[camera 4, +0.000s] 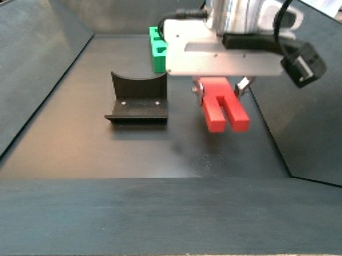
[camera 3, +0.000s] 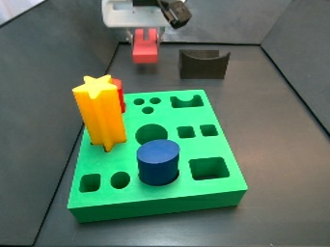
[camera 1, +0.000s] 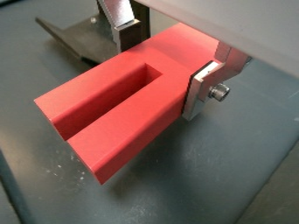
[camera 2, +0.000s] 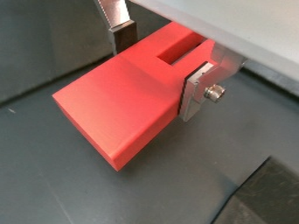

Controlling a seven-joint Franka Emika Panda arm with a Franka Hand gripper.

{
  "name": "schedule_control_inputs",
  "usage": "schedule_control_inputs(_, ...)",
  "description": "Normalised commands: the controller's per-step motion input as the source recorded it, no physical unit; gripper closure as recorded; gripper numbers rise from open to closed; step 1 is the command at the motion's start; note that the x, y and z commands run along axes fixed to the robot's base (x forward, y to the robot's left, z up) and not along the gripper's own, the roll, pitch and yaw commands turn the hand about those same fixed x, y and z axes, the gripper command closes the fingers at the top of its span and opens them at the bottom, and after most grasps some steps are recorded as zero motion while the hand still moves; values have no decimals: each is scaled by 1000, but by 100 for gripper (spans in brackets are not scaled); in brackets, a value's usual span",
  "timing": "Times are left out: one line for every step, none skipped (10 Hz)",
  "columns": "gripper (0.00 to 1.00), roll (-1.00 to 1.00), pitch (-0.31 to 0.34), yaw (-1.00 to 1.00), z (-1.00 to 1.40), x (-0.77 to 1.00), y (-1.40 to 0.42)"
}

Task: Pick up the double-square object. Move up. Rotate the double-square object. Place the double-square object on the fixture. Regrasp the double-square object. Move to above the board. Insert the double-square object.
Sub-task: Rotate the double-square object.

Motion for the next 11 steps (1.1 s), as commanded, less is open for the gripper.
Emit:
schedule_control_inputs(100,-114,-43,10,-721,44,11)
schedule_control_inputs(100,-128,-50,7,-608,41,11)
schedule_control_inputs(100,-144,-56,7,-465,42,16)
schedule_control_inputs(100,-151,-59,7,-396,44,16)
schedule_control_inputs(100,-165,-65,8,-267,41,17)
schedule_control_inputs(100,-169,-72,7,-205,41,18)
schedule_control_inputs(0,0,0,0,0,0,0)
schedule_control_inputs(0,0,0,0,1000,0,0)
schedule_control_inputs(0,0,13,-1,1000,-8,0)
schedule_control_inputs(0,7,37,-6,1000,-16,2)
schedule_control_inputs(0,18,61,-13,1000,-13,4)
